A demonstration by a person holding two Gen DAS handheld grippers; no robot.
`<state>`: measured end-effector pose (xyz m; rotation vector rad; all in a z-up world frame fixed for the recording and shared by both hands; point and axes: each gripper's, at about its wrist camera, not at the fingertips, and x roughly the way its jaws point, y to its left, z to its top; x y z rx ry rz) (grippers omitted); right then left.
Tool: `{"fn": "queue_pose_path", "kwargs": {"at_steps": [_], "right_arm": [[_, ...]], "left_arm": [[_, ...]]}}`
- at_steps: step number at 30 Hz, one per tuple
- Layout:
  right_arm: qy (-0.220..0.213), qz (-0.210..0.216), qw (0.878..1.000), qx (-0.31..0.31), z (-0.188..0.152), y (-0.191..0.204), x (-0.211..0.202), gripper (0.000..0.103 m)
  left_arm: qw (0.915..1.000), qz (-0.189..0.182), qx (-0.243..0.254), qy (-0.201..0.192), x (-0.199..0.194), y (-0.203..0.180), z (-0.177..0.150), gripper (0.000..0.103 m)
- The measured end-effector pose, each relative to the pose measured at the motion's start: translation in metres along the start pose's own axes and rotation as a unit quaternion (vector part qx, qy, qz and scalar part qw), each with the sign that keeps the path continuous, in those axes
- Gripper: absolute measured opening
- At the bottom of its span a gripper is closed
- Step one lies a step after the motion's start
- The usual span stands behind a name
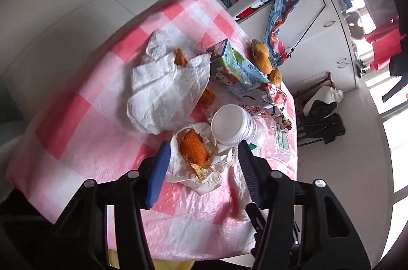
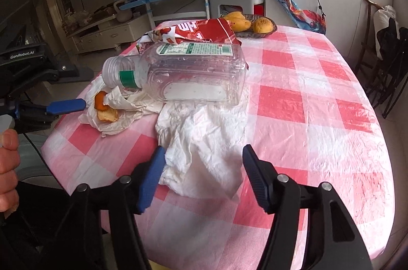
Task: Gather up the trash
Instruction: 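Close the right gripper on the white tissue while the left gripper grasps the orange peel, then lift the tissue and orange peel and carry both over the yellow basin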
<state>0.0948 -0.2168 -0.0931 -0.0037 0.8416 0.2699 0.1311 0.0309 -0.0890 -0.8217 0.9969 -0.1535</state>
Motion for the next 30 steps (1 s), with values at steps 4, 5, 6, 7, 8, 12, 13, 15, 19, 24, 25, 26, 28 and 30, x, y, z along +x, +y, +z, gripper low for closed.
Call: {"fn": "queue_pose_path", "kwargs": {"at_steps": [4, 5, 6, 7, 8, 12, 13, 15, 19, 24, 25, 26, 28, 30], "right_arm": [[-0.015, 0.004, 1.000, -0.004, 0.005, 0.002, 0.000, 0.061], [-0.018, 0.005, 1.000, -0.004, 0.006, 0.003, -0.001, 0.061], [-0.021, 0.007, 1.000, -0.003, 0.007, 0.002, 0.000, 0.061], [-0.022, 0.008, 1.000, -0.003, 0.008, 0.002, 0.001, 0.061], [-0.022, 0.009, 1.000, -0.002, 0.009, 0.002, 0.002, 0.061], [-0.015, 0.011, 1.000, 0.002, 0.009, 0.001, 0.010, 0.061], [-0.013, 0.011, 1.000, 0.002, 0.009, 0.001, 0.011, 0.061], [-0.010, 0.009, 1.000, -0.001, 0.007, 0.002, 0.013, 0.061], [-0.005, 0.005, 1.000, -0.008, 0.002, 0.005, 0.015, 0.054], [-0.004, 0.001, 1.000, -0.015, 0.000, 0.006, 0.015, 0.031], [-0.004, 0.002, 1.000, -0.014, -0.001, 0.006, 0.015, 0.028], [-0.004, 0.003, 1.000, -0.013, -0.001, 0.006, 0.014, 0.027], [-0.004, 0.007, 1.000, -0.008, -0.001, 0.004, 0.014, 0.023], [-0.003, 0.013, 1.000, 0.001, -0.001, 0.001, 0.014, 0.021]], "left_arm": [[0.9998, -0.003, -0.018, 0.008, 0.014, 0.007, 0.000, 0.045], [0.9998, 0.000, -0.020, 0.003, 0.015, 0.008, 0.000, 0.044], [0.9997, 0.000, -0.023, -0.003, 0.014, 0.008, 0.000, 0.044], [0.9996, -0.004, -0.026, -0.006, 0.013, 0.008, 0.000, 0.044], [0.9996, -0.007, -0.025, -0.008, 0.013, 0.007, 0.000, 0.044], [0.9999, 0.008, -0.012, 0.006, 0.021, 0.004, 0.001, 0.044], [0.9998, 0.013, -0.012, 0.009, 0.025, 0.004, 0.001, 0.044], [0.9997, 0.021, -0.006, 0.009, 0.026, 0.005, 0.000, 0.042], [0.9992, 0.039, 0.001, 0.011, 0.027, 0.004, 0.002, 0.031], [0.9993, 0.036, 0.001, 0.011, 0.027, 0.009, 0.004, 0.023], [0.9994, 0.033, -0.001, 0.011, 0.027, 0.010, 0.005, 0.022], [0.9995, 0.029, -0.002, 0.009, 0.025, 0.012, 0.005, 0.020], [0.9998, 0.018, -0.004, 0.005, 0.021, 0.016, 0.003, 0.018], [0.9999, 0.009, -0.004, -0.004, 0.014, 0.018, 0.002, 0.016]]}}
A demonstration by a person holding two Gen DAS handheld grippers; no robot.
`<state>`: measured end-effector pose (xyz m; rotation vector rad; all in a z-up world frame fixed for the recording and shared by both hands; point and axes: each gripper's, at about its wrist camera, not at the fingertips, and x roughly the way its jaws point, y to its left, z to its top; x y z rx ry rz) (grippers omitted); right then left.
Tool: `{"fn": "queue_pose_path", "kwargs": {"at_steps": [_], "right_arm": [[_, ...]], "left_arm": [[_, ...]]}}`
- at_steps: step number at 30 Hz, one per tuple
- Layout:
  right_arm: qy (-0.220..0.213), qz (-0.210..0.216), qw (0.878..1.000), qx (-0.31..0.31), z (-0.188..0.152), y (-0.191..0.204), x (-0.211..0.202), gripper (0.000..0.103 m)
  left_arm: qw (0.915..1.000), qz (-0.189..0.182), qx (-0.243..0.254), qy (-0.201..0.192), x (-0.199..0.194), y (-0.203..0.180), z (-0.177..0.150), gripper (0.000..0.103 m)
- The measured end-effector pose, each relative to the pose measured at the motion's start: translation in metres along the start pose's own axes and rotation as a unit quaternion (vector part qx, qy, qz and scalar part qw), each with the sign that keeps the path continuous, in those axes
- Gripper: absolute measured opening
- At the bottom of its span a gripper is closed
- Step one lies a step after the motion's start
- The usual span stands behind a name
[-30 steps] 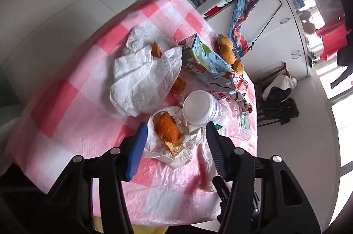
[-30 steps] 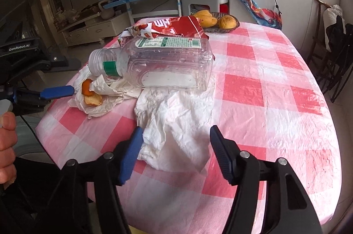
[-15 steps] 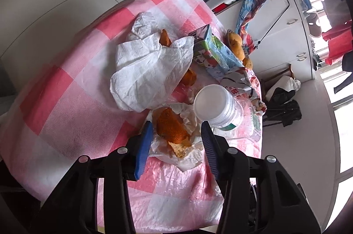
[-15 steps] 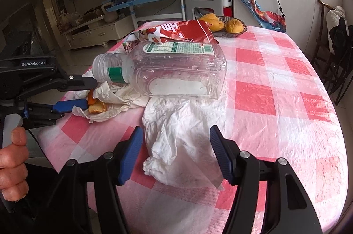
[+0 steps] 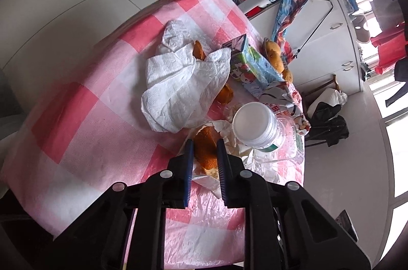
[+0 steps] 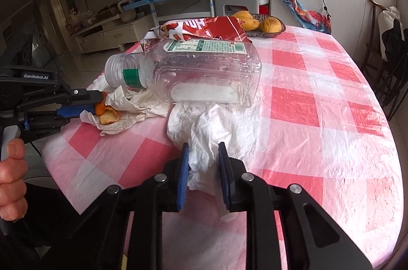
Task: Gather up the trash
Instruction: 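Lift the tissue and orange peel and carry both over the yellow basin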
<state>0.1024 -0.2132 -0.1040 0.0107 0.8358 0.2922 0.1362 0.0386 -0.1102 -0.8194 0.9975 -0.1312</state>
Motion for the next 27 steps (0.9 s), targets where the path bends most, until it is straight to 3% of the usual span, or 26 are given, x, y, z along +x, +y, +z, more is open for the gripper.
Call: {"fn": "queue_pose_path", "kwargs": {"at_steps": [10, 14, 27], "right_arm": [[0.000, 0.009, 1.000, 0.011, -0.001, -0.002, -0.004, 0.020], [-0.003, 0.016, 1.000, 0.018, -0.001, -0.004, -0.008, 0.020], [-0.032, 0.036, 0.999, 0.019, -0.007, 0.000, -0.054, 0.017]], "left_arm": [[0.9964, -0.063, 0.009, -0.056, -0.040, 0.000, 0.002, 0.015], [0.9932, -0.078, 0.039, -0.078, -0.063, -0.010, -0.005, 0.015], [0.9887, -0.043, 0.123, -0.075, -0.096, -0.022, -0.063, 0.016]]}}
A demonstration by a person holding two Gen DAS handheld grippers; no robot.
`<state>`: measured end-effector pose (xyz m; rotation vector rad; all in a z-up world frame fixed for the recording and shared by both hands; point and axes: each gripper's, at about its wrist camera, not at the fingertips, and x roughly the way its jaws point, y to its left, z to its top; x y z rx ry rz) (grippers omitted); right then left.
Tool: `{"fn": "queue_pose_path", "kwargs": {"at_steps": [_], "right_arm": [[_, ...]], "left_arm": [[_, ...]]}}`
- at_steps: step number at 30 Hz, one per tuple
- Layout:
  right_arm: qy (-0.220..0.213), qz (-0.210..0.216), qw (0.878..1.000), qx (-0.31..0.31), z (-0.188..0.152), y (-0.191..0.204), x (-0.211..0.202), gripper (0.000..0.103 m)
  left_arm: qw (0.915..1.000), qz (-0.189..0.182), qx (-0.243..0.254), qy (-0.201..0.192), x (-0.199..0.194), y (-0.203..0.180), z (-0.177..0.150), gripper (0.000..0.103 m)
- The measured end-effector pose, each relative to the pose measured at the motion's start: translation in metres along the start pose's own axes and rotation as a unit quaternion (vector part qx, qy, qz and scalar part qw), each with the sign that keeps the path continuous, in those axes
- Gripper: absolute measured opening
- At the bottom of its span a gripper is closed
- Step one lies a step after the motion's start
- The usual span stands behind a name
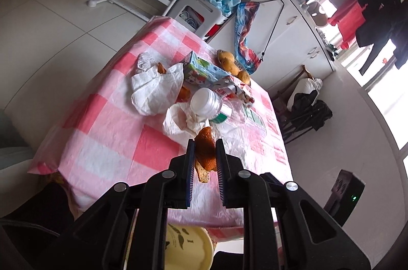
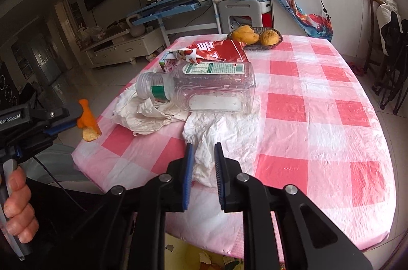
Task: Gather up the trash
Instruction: 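Lift the tissue and orange peel and carry both over the yellow basin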
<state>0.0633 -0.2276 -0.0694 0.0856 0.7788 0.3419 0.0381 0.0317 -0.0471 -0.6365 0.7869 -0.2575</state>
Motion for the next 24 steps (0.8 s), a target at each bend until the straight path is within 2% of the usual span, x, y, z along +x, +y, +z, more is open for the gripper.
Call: {"fn": "queue_pose_path", "kwargs": {"at_steps": [3, 5, 7, 14, 15, 17, 19, 24], "right_arm": [[0.003, -0.003, 1.000, -0.001, -0.004, 0.000, -0.003, 0.017], [0.009, -0.012, 1.000, -0.008, -0.004, 0.001, 0.003, 0.023], [0.004, -0.020, 1.000, -0.009, -0.003, 0.000, 0.008, 0.057], [0.026, -0.045, 0.998, -0.025, 0.002, 0.003, 0.045, 0.059], [0.033, -0.049, 0.998, -0.024, 0.001, 0.001, 0.050, 0.055], [0.031, -0.059, 0.997, -0.027, -0.001, -0.001, 0.051, 0.035], [0.035, -0.048, 0.998, -0.018, 0.001, -0.005, 0.050, 0.011], [0.012, -0.019, 1.000, 0.016, 0.003, -0.013, 0.030, 0.008]], "left_arm": [[1.0000, 0.003, 0.003, 0.006, -0.007, 0.001, -0.010, 0.016], [0.9999, 0.004, 0.003, 0.011, -0.009, 0.002, -0.016, 0.016], [0.9999, 0.004, 0.005, 0.014, -0.012, 0.002, -0.022, 0.016], [0.9994, 0.004, 0.020, 0.028, -0.017, -0.003, -0.040, 0.016], [0.9993, 0.004, 0.021, 0.030, -0.016, -0.003, -0.040, 0.016], [0.9993, 0.002, 0.021, 0.031, -0.014, -0.003, -0.040, 0.016], [0.9993, 0.001, 0.020, 0.032, -0.012, -0.002, -0.039, 0.016], [0.9993, -0.003, 0.019, 0.033, -0.009, -0.004, -0.040, 0.016]]}}
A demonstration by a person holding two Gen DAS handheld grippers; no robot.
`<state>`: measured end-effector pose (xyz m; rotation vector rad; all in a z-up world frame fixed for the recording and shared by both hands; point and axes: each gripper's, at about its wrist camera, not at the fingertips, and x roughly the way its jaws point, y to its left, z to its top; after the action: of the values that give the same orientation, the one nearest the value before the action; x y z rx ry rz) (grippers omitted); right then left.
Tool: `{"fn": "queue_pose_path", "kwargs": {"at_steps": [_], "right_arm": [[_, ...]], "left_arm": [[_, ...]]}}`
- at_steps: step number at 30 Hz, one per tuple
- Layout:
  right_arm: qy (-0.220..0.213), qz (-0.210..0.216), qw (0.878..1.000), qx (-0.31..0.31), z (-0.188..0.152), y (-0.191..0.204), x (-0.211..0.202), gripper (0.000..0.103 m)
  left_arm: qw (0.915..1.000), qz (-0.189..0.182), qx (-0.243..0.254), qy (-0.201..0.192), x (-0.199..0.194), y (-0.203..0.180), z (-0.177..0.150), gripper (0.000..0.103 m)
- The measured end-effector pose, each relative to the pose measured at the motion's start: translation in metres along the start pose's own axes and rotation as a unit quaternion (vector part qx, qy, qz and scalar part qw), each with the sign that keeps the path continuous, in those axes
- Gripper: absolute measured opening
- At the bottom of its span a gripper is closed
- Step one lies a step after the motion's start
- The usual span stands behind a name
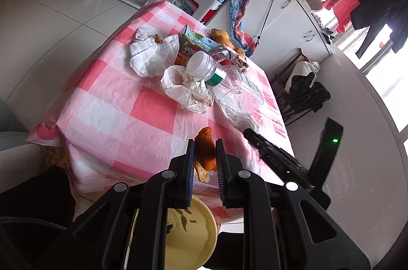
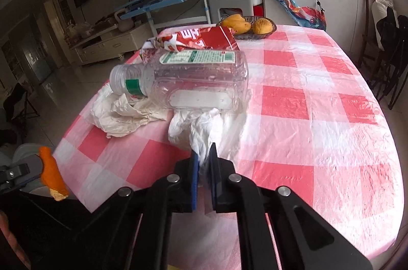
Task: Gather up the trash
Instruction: 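Lift the tissue and orange peel and carry both over the yellow basin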
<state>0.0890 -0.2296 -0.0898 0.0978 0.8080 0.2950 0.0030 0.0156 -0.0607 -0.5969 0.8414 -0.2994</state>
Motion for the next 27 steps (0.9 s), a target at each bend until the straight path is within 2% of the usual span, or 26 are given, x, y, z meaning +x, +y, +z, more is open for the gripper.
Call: {"fn": "queue_pose_path", "kwargs": {"at_steps": [9, 13, 16, 20, 24, 27], "right_arm": [[-0.084, 0.054, 0.995, 0.000, 0.010, 0.014, -0.076, 0.008], [-0.085, 0.064, 0.994, 0.010, 0.003, 0.013, -0.094, 0.008], [-0.056, 0.061, 0.997, 0.000, -0.011, 0.018, -0.099, 0.008], [0.023, 0.055, 0.998, -0.037, -0.043, 0.034, -0.094, 0.008], [0.105, 0.065, 0.991, -0.060, -0.075, 0.048, -0.082, 0.008], [0.144, 0.068, 0.984, -0.074, -0.091, 0.055, -0.074, 0.008]], "left_arm": [[1.0000, -0.006, 0.003, -0.004, -0.003, -0.001, 0.001, 0.016], [0.9999, -0.009, 0.008, -0.007, -0.007, -0.004, 0.001, 0.016], [0.9998, -0.011, 0.013, -0.011, -0.011, -0.006, 0.000, 0.016], [0.9997, -0.012, 0.018, -0.008, -0.014, -0.007, -0.004, 0.016], [0.9996, -0.011, 0.025, -0.002, -0.017, -0.008, -0.010, 0.016], [0.9995, -0.008, 0.030, 0.002, -0.021, -0.009, -0.016, 0.016]]}}
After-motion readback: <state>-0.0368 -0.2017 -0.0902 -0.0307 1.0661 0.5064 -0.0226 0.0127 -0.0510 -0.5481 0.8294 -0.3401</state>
